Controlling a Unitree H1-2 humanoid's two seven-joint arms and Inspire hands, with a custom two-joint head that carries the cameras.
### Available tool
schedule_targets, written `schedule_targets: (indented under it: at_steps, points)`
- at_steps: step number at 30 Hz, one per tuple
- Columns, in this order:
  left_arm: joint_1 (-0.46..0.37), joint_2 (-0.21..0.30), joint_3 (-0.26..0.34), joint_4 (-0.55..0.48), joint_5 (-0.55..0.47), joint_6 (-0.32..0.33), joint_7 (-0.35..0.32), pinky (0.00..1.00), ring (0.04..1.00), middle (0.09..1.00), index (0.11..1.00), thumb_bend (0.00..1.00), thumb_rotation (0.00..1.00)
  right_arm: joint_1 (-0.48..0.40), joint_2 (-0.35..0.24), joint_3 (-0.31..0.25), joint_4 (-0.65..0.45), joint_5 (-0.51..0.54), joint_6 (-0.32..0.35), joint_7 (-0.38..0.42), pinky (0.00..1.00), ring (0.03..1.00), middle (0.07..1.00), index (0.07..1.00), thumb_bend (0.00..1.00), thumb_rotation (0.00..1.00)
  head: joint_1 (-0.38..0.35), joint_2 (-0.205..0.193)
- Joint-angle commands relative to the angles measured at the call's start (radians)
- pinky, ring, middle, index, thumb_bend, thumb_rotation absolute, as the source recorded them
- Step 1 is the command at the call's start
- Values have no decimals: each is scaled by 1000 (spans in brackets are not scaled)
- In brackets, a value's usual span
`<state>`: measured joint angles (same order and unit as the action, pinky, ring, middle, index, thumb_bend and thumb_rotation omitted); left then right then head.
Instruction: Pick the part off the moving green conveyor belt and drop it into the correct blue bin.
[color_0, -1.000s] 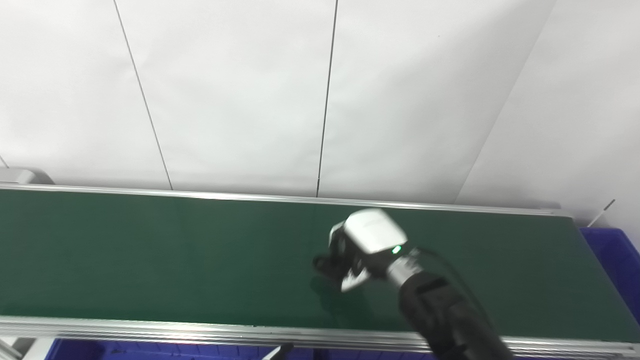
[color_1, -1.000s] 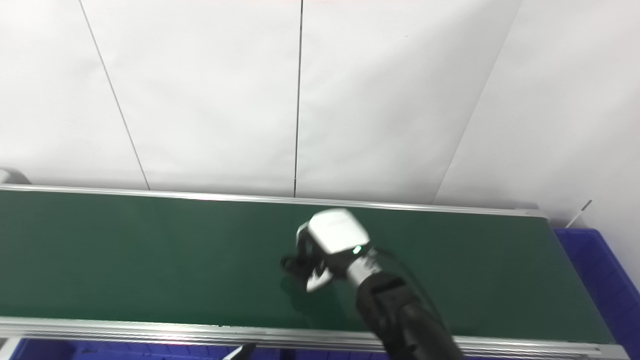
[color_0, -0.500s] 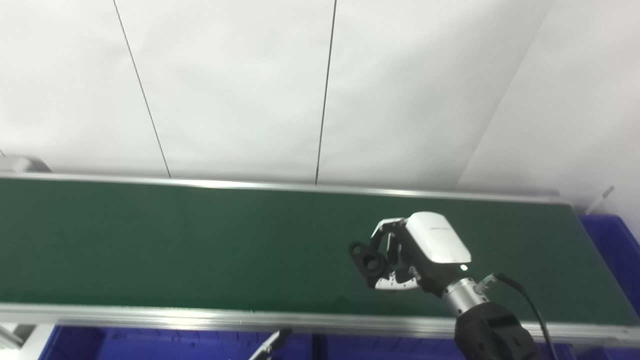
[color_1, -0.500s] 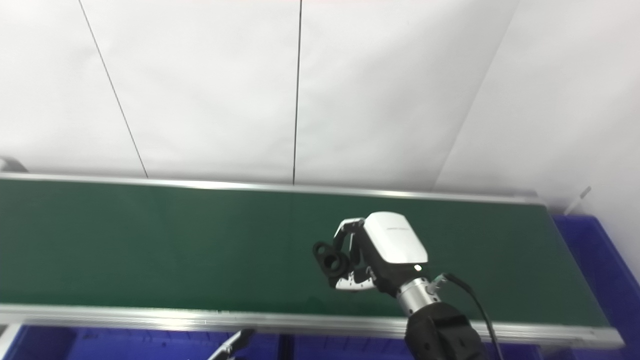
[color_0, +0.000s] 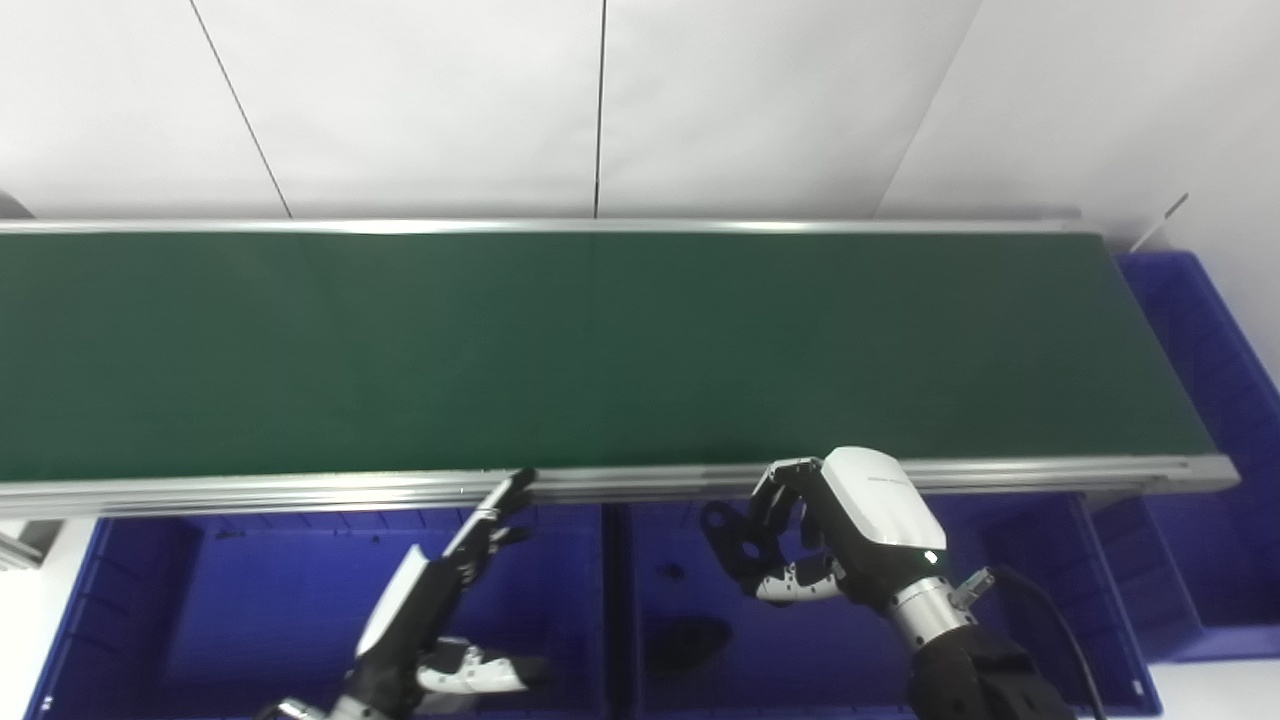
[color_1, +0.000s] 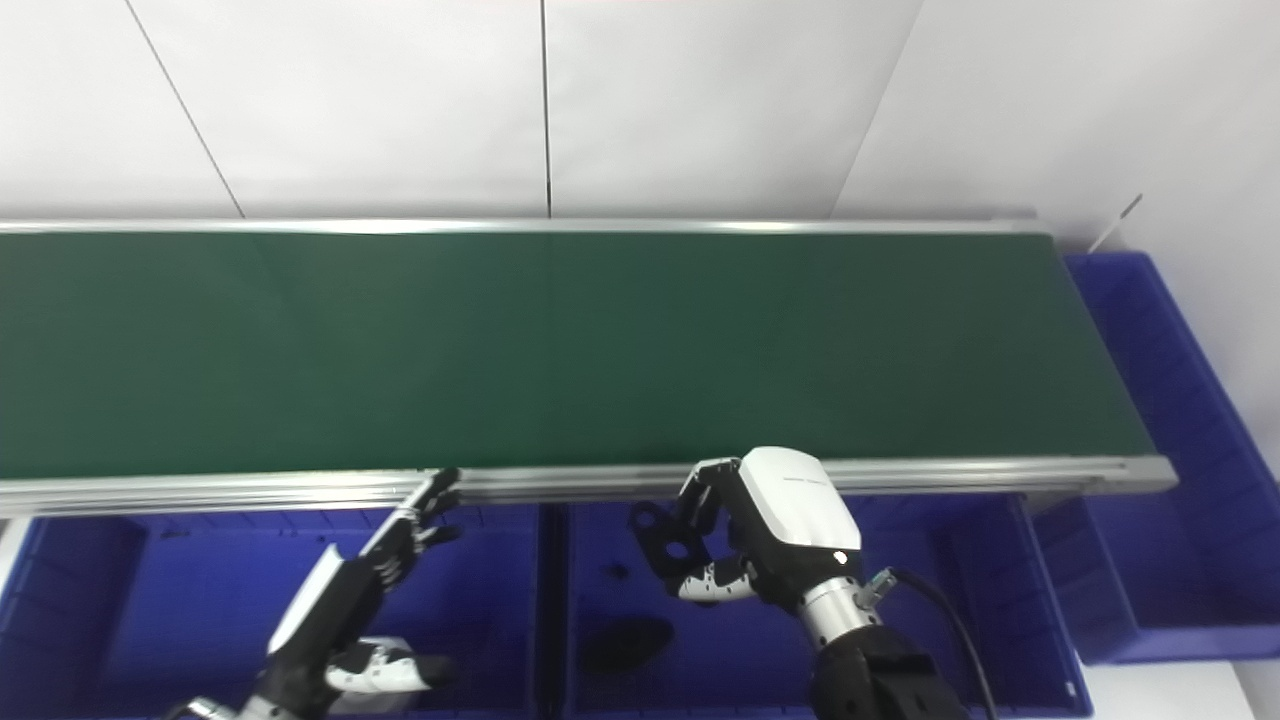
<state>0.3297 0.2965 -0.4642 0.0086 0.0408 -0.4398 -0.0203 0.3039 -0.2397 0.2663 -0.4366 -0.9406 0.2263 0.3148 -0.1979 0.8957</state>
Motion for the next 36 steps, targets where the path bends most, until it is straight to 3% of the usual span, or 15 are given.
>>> schedule_targets:
  at_steps: [1,5,9,11,13,15,16,17,18,20,22,25,28,31,36]
  points:
    - [-2,-6,16,-57,-7,-30,-27,871,965,995,962,916,532,9,8,8,-2,-13,-12,-28,395,429,409,503,525,0,0,11]
    - [9,-14,43,-76,1,-30,-50,869,962,988,958,930,532,12,3,30,55,-30,-39,-68,506,502,445,501,529,0,-1,27]
    - [15,-23,66,-84,3,-30,-66,866,960,984,959,926,531,-4,-20,67,119,-53,-62,-101,519,490,420,512,527,1,-8,35]
    - [16,-31,79,-84,16,-30,-66,877,963,983,959,923,526,-22,-33,96,143,-92,-40,-72,559,529,428,514,526,3,-12,34]
    - [17,-41,93,-82,62,-29,-55,881,957,982,964,915,541,-43,-46,128,162,-150,-7,-12,673,644,491,487,524,5,-14,34]
    - [15,-49,107,-81,115,-28,-49,901,961,987,975,897,577,-59,-44,147,200,-186,7,-2,771,732,665,496,513,126,-17,34]
    - [13,-53,112,-80,137,-27,-46,909,964,988,978,886,588,-66,-39,151,218,-194,10,-6,801,752,698,545,539,150,-18,33]
    - [12,-56,116,-79,151,-27,-45,916,966,988,980,878,599,-69,-36,153,228,-199,11,-10,837,775,733,676,610,195,-18,33]
    - [9,-63,120,-77,165,-24,-45,917,966,988,980,877,600,-77,-32,157,243,-205,12,-9,841,778,736,689,617,200,-14,25]
    - [1,-77,127,-68,186,-19,-46,947,975,986,976,859,583,-92,-31,170,262,-227,15,11,946,846,824,797,624,330,-5,19]
    - [-4,-90,134,-61,207,-10,-48,963,983,990,978,854,583,-94,-34,176,265,-234,13,17,989,928,902,862,684,485,5,13]
    - [-9,-104,140,-61,222,12,-59,980,996,999,984,867,605,-64,-34,148,238,-174,-19,-47,1000,994,973,899,760,547,14,8]
    - [-16,-113,142,-58,226,22,-70,981,999,1000,986,869,602,-25,-36,116,199,-102,-66,-139,1000,999,985,907,766,573,20,2]
    - [-42,-125,143,-26,214,23,-80,958,988,1000,990,882,587,38,-17,56,136,96,-160,-232,994,999,988,917,761,534,25,-8]
    - [-59,-142,141,-7,197,29,-94,910,962,993,988,901,592,110,-1,8,73,360,-243,-240,872,960,986,984,772,556,47,-29]
